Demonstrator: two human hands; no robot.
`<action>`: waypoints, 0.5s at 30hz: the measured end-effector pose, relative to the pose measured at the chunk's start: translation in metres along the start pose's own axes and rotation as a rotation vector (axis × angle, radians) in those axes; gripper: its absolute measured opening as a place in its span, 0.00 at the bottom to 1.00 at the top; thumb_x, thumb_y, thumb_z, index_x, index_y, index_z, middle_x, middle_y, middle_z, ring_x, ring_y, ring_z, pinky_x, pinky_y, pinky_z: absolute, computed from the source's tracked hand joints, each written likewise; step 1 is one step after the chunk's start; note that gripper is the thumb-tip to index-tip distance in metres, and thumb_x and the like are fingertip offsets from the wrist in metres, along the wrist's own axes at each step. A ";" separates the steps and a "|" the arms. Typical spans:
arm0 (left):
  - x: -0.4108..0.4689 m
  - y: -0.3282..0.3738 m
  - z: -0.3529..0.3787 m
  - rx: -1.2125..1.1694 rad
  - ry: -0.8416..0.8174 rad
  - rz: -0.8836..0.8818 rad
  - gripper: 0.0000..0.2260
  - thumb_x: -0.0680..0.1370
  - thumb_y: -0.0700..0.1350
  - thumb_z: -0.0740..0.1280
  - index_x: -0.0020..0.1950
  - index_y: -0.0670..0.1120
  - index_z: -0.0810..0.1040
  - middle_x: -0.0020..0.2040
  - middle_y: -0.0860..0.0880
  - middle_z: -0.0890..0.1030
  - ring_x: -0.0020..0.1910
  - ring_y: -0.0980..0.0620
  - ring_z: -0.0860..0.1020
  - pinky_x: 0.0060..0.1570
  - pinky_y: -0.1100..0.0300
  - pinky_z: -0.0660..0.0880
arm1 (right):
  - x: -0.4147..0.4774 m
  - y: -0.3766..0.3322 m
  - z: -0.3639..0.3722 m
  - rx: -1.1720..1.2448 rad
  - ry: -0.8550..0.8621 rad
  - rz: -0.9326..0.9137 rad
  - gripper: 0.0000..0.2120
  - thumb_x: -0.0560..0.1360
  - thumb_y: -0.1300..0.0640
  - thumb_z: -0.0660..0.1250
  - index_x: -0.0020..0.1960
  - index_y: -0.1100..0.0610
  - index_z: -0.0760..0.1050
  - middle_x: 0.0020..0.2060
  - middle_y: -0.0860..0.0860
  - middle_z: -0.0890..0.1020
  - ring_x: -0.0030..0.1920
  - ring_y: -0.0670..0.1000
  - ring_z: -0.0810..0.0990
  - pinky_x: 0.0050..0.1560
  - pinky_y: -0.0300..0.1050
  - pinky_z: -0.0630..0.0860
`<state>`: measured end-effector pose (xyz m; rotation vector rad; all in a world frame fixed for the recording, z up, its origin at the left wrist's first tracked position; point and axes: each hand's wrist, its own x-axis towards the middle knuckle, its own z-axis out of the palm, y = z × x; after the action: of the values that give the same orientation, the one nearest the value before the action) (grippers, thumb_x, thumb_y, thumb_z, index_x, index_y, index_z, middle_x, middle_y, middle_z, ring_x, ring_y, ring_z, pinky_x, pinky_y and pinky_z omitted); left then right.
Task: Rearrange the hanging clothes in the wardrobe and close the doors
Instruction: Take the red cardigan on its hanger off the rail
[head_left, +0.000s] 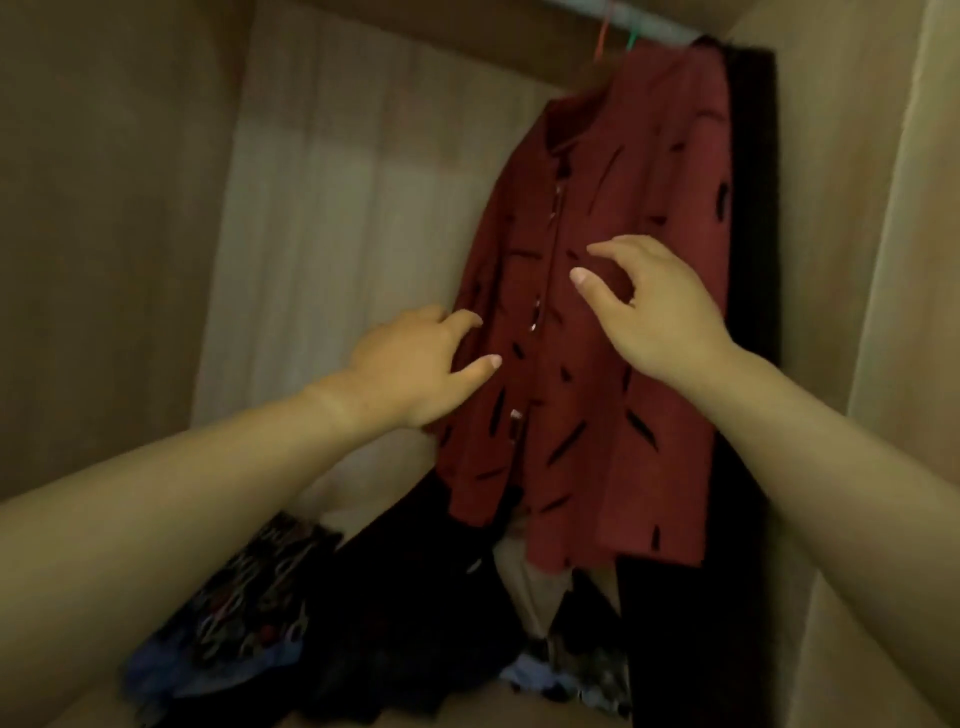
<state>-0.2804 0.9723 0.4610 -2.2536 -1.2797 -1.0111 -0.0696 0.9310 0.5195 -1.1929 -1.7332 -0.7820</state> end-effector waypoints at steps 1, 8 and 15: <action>0.024 -0.004 0.003 -0.009 0.021 0.010 0.27 0.76 0.65 0.52 0.71 0.53 0.64 0.65 0.47 0.72 0.63 0.45 0.72 0.59 0.47 0.71 | 0.018 0.008 0.001 -0.038 0.027 -0.001 0.21 0.78 0.45 0.60 0.65 0.56 0.73 0.64 0.54 0.73 0.64 0.54 0.71 0.63 0.50 0.69; 0.162 -0.009 0.031 -0.106 0.228 0.068 0.29 0.74 0.66 0.51 0.70 0.53 0.66 0.65 0.48 0.72 0.64 0.45 0.71 0.59 0.46 0.72 | 0.131 0.061 -0.004 -0.376 0.172 -0.075 0.21 0.77 0.44 0.61 0.65 0.54 0.73 0.67 0.52 0.69 0.69 0.53 0.64 0.66 0.50 0.65; 0.268 0.001 0.066 -0.312 0.436 0.061 0.29 0.73 0.67 0.50 0.71 0.55 0.64 0.70 0.49 0.66 0.68 0.46 0.67 0.63 0.46 0.70 | 0.234 0.105 -0.010 -0.588 0.229 -0.085 0.23 0.77 0.41 0.58 0.67 0.51 0.71 0.68 0.52 0.68 0.69 0.55 0.64 0.67 0.53 0.62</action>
<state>-0.1630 1.1715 0.6121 -2.0953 -0.9115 -1.6614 -0.0073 1.0510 0.7379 -1.3436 -1.4091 -1.4884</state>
